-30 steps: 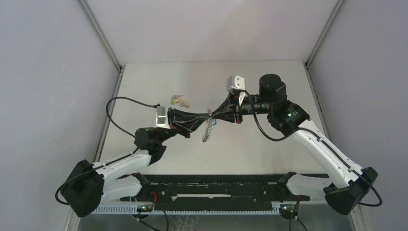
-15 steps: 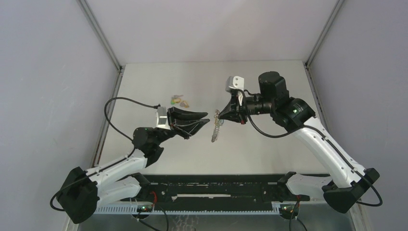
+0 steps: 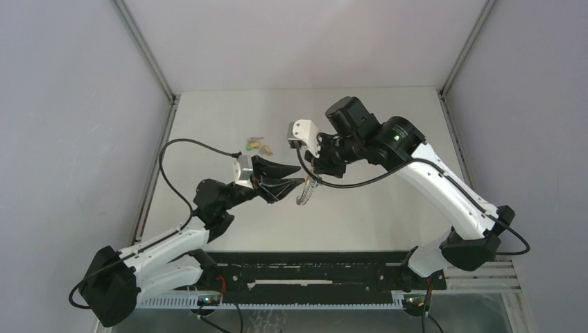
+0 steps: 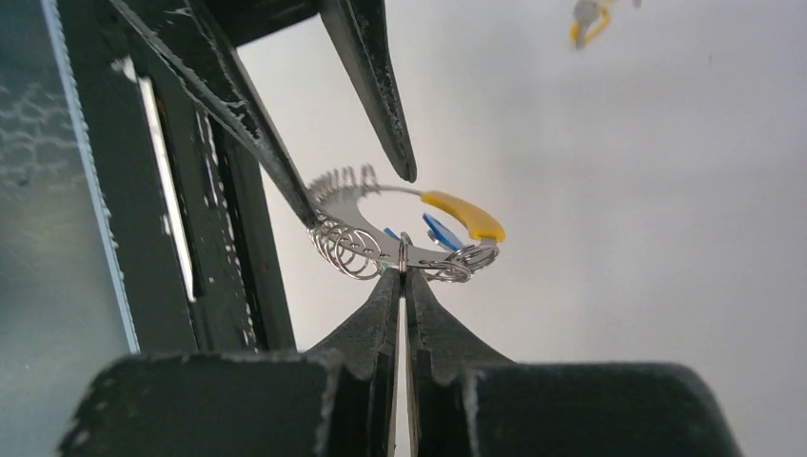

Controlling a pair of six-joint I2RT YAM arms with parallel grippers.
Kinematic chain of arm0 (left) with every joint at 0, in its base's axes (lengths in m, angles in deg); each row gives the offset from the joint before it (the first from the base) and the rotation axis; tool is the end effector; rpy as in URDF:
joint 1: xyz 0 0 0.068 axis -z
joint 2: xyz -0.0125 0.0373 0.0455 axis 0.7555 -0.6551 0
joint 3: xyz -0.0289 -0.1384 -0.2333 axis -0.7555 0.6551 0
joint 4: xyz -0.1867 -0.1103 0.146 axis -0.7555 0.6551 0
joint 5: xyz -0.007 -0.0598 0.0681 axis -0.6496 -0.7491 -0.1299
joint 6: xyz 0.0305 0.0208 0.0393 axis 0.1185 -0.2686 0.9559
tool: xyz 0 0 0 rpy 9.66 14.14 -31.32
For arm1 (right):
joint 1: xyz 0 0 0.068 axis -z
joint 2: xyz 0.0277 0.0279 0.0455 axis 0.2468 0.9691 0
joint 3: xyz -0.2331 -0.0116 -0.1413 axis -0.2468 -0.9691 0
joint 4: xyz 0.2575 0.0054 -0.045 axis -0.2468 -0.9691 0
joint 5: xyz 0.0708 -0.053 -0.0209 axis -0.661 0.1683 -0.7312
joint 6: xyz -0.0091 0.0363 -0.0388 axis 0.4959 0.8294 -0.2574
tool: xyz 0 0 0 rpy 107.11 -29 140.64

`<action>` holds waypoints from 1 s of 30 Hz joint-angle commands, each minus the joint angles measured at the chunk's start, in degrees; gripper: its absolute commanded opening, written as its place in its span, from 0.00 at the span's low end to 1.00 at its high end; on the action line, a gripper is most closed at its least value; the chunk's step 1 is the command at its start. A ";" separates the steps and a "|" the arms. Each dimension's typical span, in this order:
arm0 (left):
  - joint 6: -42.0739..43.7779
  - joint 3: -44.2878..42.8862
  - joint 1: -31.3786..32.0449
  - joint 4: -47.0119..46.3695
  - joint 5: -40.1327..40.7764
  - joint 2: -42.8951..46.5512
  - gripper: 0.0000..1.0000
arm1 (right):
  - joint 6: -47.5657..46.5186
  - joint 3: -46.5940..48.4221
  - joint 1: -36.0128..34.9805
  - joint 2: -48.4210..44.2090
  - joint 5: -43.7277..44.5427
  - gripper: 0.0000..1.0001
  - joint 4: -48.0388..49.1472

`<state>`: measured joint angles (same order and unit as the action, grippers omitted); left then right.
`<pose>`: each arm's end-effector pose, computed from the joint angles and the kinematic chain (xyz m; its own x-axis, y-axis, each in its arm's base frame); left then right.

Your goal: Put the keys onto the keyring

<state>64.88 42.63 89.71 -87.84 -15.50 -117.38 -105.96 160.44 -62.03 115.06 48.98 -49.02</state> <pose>0.1454 -0.1489 0.3082 0.0315 -0.3713 -0.9280 0.9666 0.2476 -0.0662 0.1708 0.2051 0.4421 -0.0556 -0.6930 -0.7188 -0.9787 0.1803 -0.0981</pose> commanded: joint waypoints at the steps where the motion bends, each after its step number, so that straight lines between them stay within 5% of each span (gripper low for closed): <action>1: 1.41 -2.12 -0.04 -1.09 -2.59 -0.82 0.43 | -3.51 5.81 -1.47 1.63 6.37 0.00 -7.05; 30: -3.18 -4.01 -0.11 -10.53 -13.43 -10.06 0.36 | -9.72 13.06 -7.71 9.16 5.96 0.00 -15.25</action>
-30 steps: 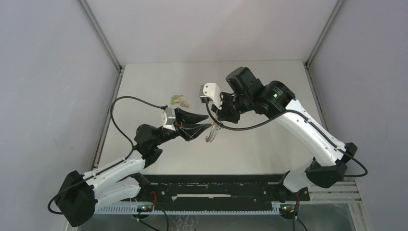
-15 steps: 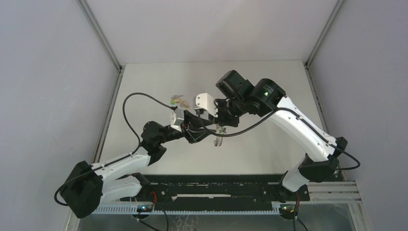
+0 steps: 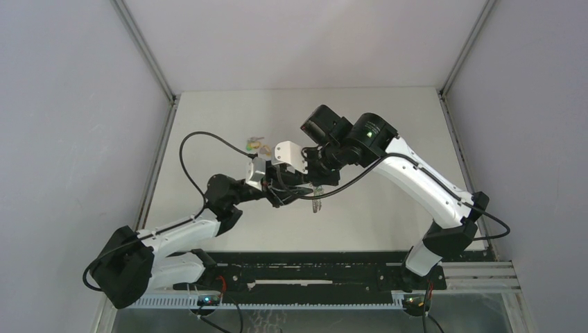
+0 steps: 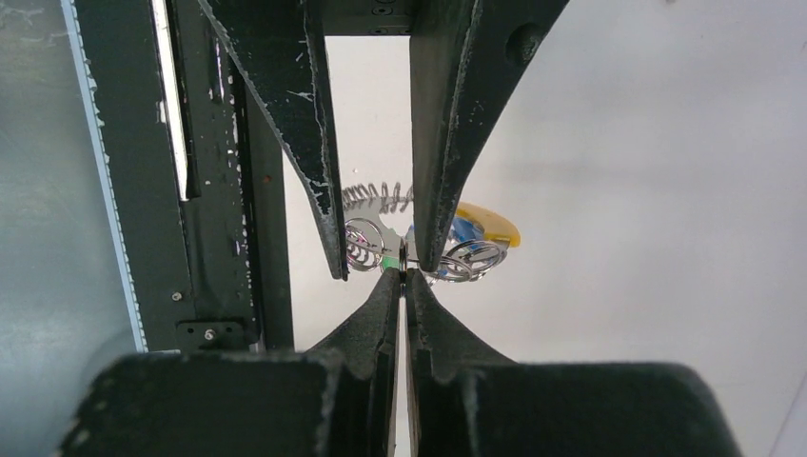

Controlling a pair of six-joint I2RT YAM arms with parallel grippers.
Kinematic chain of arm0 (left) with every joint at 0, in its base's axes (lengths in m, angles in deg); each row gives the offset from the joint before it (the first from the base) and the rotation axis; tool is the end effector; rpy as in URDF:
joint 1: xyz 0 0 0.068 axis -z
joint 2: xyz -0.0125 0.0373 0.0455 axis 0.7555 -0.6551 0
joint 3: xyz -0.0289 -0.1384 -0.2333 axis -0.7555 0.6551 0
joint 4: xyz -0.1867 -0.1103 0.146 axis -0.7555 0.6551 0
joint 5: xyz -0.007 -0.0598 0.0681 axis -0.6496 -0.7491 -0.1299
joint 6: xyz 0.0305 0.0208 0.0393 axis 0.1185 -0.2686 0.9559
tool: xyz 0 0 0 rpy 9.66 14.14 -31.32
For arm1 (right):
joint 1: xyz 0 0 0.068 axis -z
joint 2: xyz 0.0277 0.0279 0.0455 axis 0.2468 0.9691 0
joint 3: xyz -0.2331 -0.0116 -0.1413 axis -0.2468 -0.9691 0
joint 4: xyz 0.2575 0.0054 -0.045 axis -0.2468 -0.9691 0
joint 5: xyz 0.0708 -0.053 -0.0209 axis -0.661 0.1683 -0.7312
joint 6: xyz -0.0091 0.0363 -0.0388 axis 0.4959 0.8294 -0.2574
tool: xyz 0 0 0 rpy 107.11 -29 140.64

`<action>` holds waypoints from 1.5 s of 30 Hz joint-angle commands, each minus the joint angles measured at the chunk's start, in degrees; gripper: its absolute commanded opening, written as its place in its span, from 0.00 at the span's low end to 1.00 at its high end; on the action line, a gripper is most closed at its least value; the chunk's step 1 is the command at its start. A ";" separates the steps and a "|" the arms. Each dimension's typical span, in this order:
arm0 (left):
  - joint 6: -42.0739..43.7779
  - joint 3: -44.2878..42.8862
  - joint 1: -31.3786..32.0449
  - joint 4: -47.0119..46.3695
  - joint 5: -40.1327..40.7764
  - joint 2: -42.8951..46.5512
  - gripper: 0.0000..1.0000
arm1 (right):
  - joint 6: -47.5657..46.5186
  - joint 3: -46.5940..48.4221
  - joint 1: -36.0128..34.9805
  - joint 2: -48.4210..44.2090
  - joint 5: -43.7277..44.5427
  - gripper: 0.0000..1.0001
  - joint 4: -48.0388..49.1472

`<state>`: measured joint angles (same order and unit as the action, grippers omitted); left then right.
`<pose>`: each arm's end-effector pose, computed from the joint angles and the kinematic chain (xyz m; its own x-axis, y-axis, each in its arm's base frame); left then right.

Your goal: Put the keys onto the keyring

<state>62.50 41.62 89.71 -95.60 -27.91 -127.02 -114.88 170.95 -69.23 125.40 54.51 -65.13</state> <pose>0.1582 -0.1680 0.2913 -0.0311 -0.3030 -0.9525 0.9979 0.0441 -0.0466 0.1598 0.2420 0.4264 0.0844 -0.8657 -0.4933 -0.9941 -0.0391 -0.1015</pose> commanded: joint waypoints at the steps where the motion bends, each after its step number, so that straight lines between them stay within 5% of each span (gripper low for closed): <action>1: -0.55 -2.74 -0.10 -2.73 -0.39 -0.42 0.36 | -0.79 2.53 -0.52 -1.23 0.55 0.00 0.86; 17: 4.05 -2.66 -0.08 3.62 2.66 0.17 0.27 | -0.88 2.30 -0.55 -2.18 0.17 0.00 1.26; 31: 0.85 -3.77 -0.04 0.19 0.56 -0.25 0.23 | -1.06 2.43 -1.00 -1.33 -0.63 0.00 1.13; 39: 0.50 -4.29 0.02 -0.04 -0.20 -0.51 0.01 | -1.20 3.14 -2.01 -0.79 -0.94 0.00 1.57; 45: -2.86 0.04 -0.78 -8.99 6.24 0.48 0.00 | 1.50 -0.06 -0.54 -4.70 -2.21 0.02 7.09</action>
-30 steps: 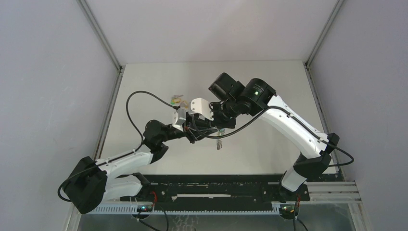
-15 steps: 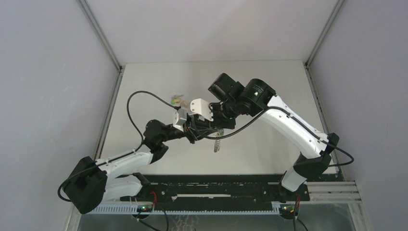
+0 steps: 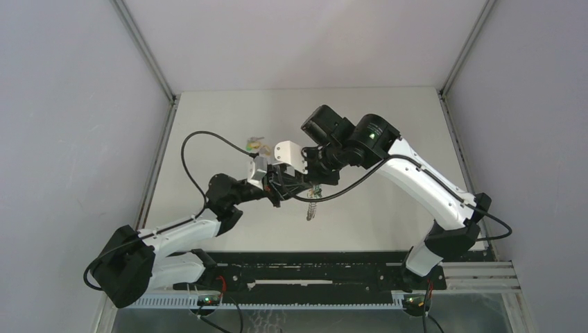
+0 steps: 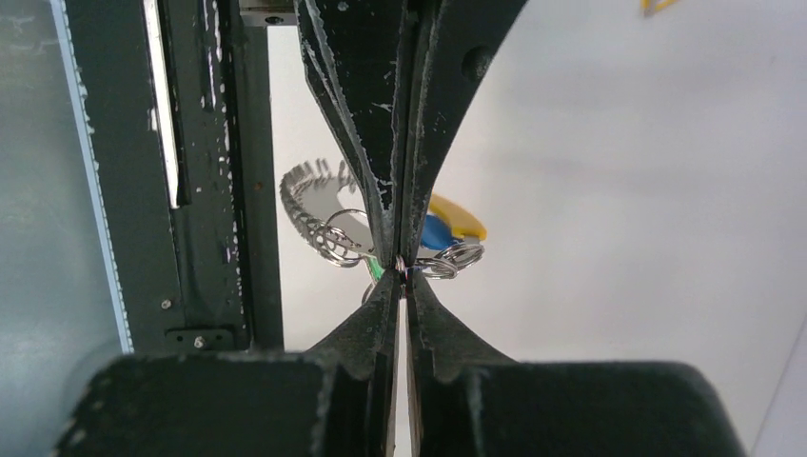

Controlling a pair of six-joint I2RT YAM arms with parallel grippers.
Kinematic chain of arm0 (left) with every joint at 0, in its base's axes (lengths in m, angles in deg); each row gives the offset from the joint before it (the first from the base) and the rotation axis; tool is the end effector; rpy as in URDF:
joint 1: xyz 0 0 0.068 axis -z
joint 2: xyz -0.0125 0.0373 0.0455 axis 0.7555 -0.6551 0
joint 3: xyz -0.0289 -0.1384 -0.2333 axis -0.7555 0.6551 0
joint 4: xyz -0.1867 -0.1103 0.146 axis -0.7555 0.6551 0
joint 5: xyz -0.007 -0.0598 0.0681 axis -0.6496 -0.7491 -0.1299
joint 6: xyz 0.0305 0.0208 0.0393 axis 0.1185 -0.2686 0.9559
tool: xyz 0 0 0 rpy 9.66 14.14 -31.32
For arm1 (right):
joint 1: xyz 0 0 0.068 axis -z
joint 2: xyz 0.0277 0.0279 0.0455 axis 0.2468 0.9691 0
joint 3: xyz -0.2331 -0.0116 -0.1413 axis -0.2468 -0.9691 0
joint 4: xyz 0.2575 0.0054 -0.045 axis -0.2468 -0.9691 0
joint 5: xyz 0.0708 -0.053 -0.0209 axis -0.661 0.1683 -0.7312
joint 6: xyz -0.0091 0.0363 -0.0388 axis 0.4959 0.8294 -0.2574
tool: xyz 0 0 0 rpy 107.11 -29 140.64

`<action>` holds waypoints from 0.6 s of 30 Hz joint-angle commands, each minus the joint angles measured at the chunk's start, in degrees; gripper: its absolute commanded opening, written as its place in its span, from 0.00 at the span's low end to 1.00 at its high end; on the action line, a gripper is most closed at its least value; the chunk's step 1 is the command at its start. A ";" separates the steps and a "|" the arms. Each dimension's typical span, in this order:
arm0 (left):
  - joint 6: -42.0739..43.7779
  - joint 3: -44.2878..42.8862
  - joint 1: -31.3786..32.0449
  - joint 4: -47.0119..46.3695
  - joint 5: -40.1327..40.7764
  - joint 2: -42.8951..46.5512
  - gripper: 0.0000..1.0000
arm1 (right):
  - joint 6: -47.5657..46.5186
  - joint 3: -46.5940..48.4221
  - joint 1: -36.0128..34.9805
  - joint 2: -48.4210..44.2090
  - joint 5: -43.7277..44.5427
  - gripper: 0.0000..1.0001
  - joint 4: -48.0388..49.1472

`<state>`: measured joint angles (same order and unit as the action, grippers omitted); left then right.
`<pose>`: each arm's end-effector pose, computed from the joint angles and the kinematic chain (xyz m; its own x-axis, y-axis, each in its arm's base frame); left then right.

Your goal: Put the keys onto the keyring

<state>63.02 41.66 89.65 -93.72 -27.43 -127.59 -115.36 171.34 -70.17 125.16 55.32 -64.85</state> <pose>0.1609 -0.1697 0.2860 -0.0531 -0.2783 -0.9590 0.9958 0.0570 -0.0717 0.1556 0.2433 0.4294 0.1107 -0.8614 -0.4957 -0.9906 -0.0554 -0.1251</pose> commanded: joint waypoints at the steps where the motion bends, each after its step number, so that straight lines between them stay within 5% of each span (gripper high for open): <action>1: -4.82 0.64 -1.13 -13.68 6.40 0.85 0.00 | 2.38 -2.22 1.22 -6.05 -3.89 0.06 8.74; 12: -8.69 0.92 -2.08 -19.94 7.51 1.88 0.00 | 11.94 -31.95 14.84 -30.95 -21.32 0.29 44.12; 18: -8.64 0.05 -2.03 -19.93 7.19 2.44 0.00 | 19.40 -37.32 19.58 -33.07 -30.77 0.31 54.85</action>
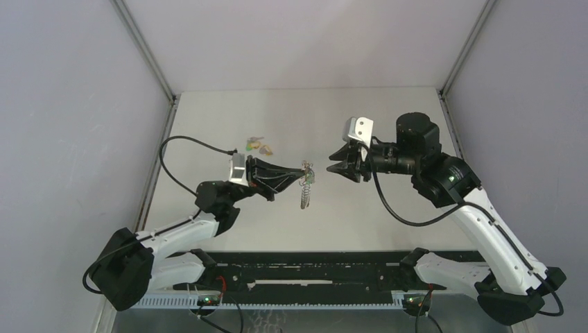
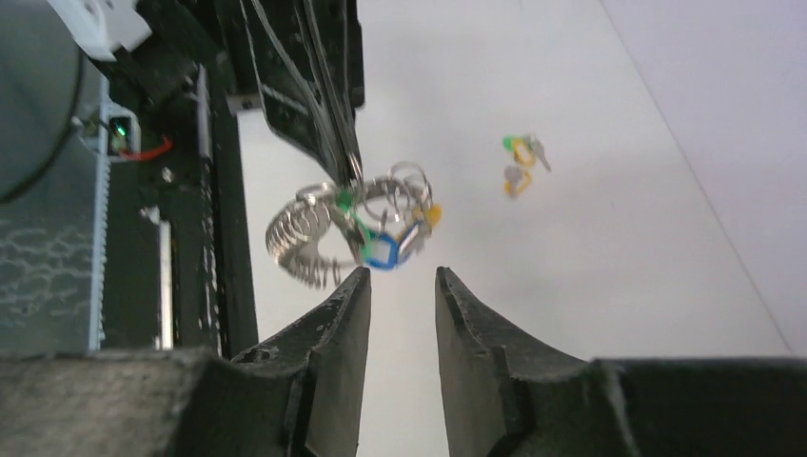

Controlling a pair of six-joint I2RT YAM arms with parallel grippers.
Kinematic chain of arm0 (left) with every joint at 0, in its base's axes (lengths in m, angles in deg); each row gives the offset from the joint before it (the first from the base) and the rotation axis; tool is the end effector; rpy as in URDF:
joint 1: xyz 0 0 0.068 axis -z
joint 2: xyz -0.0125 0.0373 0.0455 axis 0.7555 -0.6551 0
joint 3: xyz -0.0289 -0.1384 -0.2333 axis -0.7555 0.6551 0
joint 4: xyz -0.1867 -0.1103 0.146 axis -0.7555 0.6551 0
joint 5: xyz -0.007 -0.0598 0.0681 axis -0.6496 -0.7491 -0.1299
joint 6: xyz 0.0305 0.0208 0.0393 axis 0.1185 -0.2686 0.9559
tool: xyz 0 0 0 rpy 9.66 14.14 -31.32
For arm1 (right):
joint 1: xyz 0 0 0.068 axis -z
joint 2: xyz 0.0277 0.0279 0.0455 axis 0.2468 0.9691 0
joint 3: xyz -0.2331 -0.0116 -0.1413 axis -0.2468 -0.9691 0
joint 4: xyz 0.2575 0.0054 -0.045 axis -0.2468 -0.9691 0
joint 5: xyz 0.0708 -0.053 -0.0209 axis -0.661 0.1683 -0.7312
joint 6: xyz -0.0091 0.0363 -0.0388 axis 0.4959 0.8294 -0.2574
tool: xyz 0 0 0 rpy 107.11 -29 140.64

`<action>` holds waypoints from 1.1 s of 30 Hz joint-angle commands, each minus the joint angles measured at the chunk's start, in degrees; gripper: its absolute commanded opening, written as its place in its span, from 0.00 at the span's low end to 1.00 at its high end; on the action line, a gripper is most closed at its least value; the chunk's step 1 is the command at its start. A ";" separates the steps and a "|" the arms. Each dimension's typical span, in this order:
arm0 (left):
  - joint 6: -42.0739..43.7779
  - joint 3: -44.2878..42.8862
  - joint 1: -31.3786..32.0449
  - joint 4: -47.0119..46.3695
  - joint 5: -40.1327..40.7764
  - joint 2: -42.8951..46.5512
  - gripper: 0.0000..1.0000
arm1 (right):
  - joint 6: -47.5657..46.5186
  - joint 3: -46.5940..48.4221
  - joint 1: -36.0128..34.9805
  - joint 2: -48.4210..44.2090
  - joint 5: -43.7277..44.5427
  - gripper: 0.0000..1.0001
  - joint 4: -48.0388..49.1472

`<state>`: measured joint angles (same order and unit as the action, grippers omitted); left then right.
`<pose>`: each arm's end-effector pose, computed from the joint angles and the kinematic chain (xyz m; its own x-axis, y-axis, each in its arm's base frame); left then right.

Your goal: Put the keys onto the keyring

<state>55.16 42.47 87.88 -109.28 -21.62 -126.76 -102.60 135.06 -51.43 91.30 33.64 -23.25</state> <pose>0.1561 -0.1531 0.3094 0.0190 -0.4876 -0.8729 0.9930 0.1107 -0.0402 0.1392 0.1304 0.4392 0.0813 -0.3492 -0.9335 -0.9595 0.2261 -0.1681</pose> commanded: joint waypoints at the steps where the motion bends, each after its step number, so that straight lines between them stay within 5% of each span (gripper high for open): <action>1: -0.82 -0.98 -0.23 -4.41 1.46 1.58 0.00 | 7.24 -1.04 0.85 1.43 -9.70 0.30 13.65; 19: 0.04 -1.97 -0.22 -4.37 2.65 2.16 0.00 | 12.84 -2.89 -0.76 7.50 -15.72 0.25 18.97; 28: 0.28 -2.04 -0.14 -4.38 2.75 2.87 0.00 | 12.47 -2.89 -0.74 9.40 -17.64 0.14 17.48; 33: 0.53 -1.60 -0.14 -4.30 3.06 3.00 0.01 | 11.75 -2.86 -0.24 8.61 -17.14 0.00 16.38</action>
<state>55.20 42.47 87.83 -109.57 -20.18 -125.56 -90.57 131.87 -51.83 100.72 16.68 -7.47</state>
